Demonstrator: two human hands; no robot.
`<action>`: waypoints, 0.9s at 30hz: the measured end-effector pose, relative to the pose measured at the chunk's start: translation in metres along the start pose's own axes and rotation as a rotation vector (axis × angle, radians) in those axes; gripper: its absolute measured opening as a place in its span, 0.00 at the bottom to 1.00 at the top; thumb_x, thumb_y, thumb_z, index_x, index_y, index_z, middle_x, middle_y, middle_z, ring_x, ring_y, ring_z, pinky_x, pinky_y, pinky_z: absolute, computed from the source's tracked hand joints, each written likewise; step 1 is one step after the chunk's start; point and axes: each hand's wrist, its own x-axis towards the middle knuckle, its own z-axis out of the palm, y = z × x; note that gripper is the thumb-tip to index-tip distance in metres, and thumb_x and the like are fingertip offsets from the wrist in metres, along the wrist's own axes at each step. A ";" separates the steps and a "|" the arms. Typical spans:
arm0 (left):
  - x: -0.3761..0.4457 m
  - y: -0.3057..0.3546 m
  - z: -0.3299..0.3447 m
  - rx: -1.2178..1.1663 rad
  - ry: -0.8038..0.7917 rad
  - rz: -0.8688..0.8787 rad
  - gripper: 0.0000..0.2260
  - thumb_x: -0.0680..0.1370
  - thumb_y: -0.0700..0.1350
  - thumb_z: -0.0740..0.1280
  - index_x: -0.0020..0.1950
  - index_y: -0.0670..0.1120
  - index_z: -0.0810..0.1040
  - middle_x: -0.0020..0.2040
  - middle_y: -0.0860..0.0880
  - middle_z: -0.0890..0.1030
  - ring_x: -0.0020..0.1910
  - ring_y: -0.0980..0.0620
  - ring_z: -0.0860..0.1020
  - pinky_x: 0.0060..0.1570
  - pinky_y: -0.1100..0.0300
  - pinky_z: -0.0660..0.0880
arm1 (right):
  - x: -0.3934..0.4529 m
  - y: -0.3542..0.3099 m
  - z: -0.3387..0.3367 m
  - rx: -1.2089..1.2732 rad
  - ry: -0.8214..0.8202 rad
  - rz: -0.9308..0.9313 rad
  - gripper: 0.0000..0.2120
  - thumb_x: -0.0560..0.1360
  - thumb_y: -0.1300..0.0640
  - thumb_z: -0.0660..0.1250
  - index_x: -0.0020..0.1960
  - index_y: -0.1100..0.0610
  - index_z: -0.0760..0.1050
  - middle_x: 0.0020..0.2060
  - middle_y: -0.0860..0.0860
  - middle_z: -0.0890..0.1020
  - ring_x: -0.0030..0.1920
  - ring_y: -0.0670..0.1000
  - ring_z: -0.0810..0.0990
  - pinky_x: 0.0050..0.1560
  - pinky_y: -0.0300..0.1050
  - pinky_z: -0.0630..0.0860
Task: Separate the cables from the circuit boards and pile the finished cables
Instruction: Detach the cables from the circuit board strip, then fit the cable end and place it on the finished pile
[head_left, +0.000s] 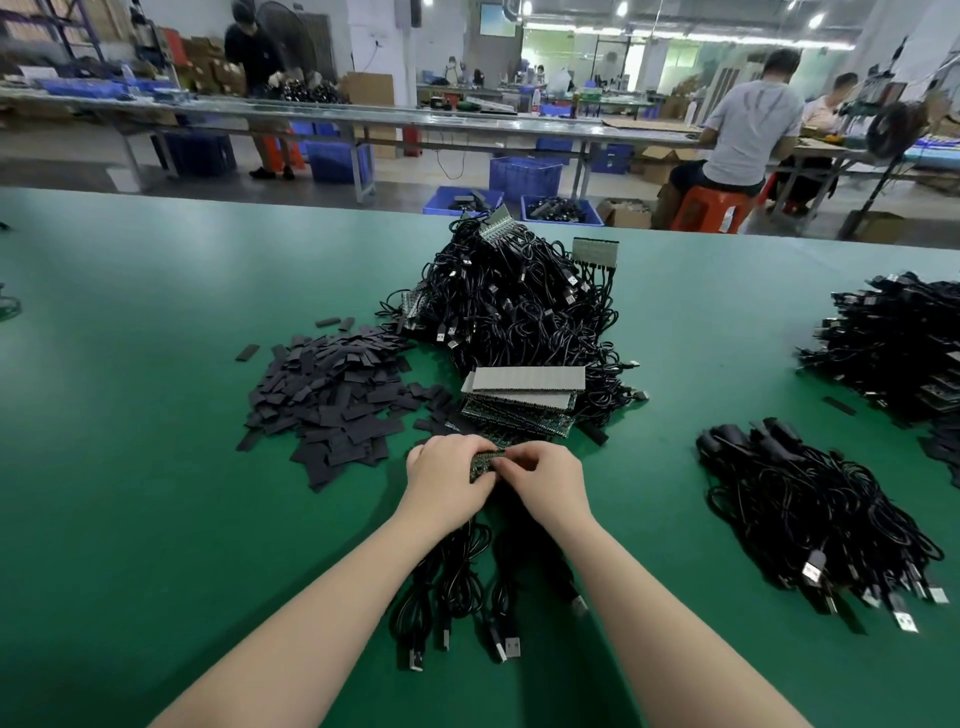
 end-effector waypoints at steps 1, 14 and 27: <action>0.000 0.000 0.002 -0.008 0.012 0.006 0.17 0.74 0.52 0.66 0.62 0.57 0.77 0.59 0.57 0.79 0.63 0.51 0.72 0.62 0.52 0.63 | 0.000 0.003 0.000 0.028 0.005 0.015 0.07 0.74 0.52 0.75 0.50 0.53 0.85 0.39 0.40 0.81 0.41 0.40 0.78 0.37 0.23 0.67; -0.006 -0.002 0.013 0.024 0.156 0.043 0.13 0.74 0.50 0.68 0.58 0.58 0.78 0.54 0.59 0.80 0.59 0.54 0.72 0.58 0.59 0.61 | -0.003 0.003 0.002 0.011 0.070 -0.036 0.06 0.74 0.54 0.74 0.40 0.51 0.78 0.35 0.42 0.80 0.37 0.39 0.76 0.35 0.26 0.68; -0.009 0.000 0.012 0.058 0.161 0.047 0.15 0.75 0.49 0.67 0.62 0.57 0.77 0.57 0.58 0.79 0.61 0.54 0.72 0.61 0.56 0.62 | -0.006 0.001 0.006 0.021 0.074 -0.021 0.06 0.75 0.54 0.73 0.40 0.52 0.79 0.35 0.43 0.80 0.37 0.40 0.76 0.36 0.28 0.68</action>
